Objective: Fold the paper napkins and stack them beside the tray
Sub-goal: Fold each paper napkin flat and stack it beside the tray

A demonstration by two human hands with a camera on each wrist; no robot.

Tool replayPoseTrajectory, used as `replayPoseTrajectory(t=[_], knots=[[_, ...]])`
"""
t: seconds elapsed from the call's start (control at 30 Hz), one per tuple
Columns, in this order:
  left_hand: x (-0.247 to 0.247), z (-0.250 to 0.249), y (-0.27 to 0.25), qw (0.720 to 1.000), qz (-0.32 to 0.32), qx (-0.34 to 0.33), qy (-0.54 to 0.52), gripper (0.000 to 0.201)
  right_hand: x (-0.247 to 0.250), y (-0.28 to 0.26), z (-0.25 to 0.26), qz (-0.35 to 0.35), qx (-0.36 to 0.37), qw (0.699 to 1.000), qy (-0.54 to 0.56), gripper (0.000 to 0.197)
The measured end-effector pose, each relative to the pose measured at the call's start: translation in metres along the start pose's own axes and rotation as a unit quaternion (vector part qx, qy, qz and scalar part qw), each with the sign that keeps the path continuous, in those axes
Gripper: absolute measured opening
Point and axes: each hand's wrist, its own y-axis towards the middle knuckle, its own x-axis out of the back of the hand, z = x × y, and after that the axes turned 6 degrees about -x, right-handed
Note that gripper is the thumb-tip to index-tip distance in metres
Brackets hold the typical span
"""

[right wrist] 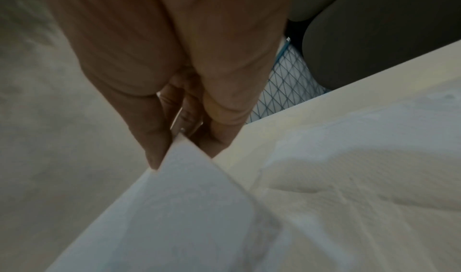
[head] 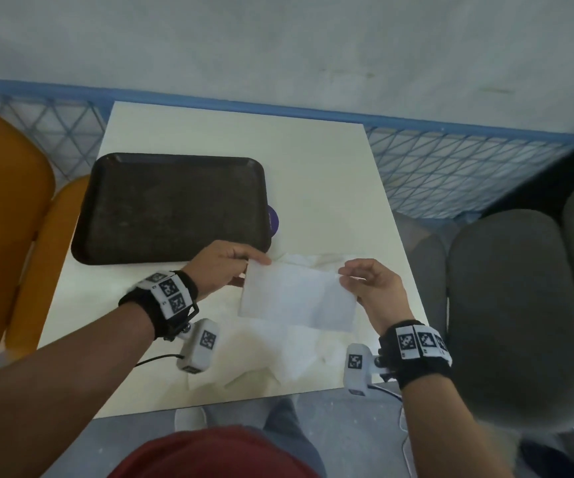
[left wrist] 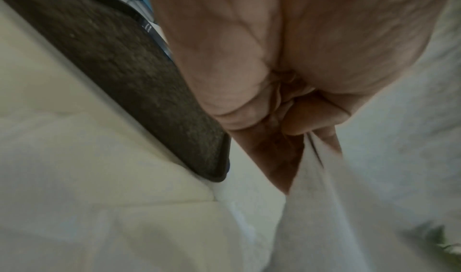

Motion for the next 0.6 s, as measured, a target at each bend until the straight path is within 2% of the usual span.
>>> replayPoseTrajectory(t=[0.1, 0.13, 0.2, 0.23, 0.3, 0.37, 0.4, 0.43, 0.5, 0.6], knots=[[-0.013, 0.024, 0.011, 0.997, -0.004, 0.027, 0.066, 0.045, 0.007, 0.020, -0.010, 0.011, 0.000, 0.996, -0.087, 0.023], [-0.017, 0.034, 0.014, 0.990, -0.006, 0.025, 0.141, 0.043, 0.009, 0.026, -0.013, 0.018, 0.000, 0.992, -0.124, 0.022], [-0.030, 0.054, 0.021, 0.952, -0.020, 0.009, 0.307, 0.041, 0.011, 0.040, -0.025, 0.022, -0.007, 0.977, -0.214, 0.020], [-0.039, 0.063, 0.023, 0.934, -0.018, -0.004, 0.356, 0.045, 0.010, 0.045, -0.032, 0.019, -0.001, 0.962, -0.273, 0.020], [-0.062, 0.079, 0.025, 0.898, 0.029, -0.041, 0.437, 0.054, 0.004, 0.048, -0.050, 0.021, 0.072, 0.917, -0.391, 0.031], [-0.084, 0.092, 0.027, 0.843, 0.088, -0.076, 0.525, 0.057, -0.012, 0.041, -0.070, 0.068, 0.155, 0.863, -0.476, 0.045], [-0.092, 0.097, 0.028, 0.819, 0.104, -0.079, 0.558, 0.058, -0.022, 0.035, -0.078, 0.109, 0.172, 0.836, -0.510, 0.052], [-0.097, 0.102, 0.028, 0.801, 0.112, -0.069, 0.584, 0.059, -0.033, 0.028, -0.083, 0.151, 0.167, 0.810, -0.542, 0.058], [-0.100, 0.114, 0.027, 0.782, 0.119, -0.048, 0.610, 0.064, -0.049, 0.017, -0.093, 0.201, 0.141, 0.771, -0.588, 0.067], [-0.100, 0.127, 0.022, 0.750, 0.094, -0.081, 0.650, 0.062, -0.047, 0.015, -0.104, 0.183, 0.115, 0.753, -0.622, 0.076]])
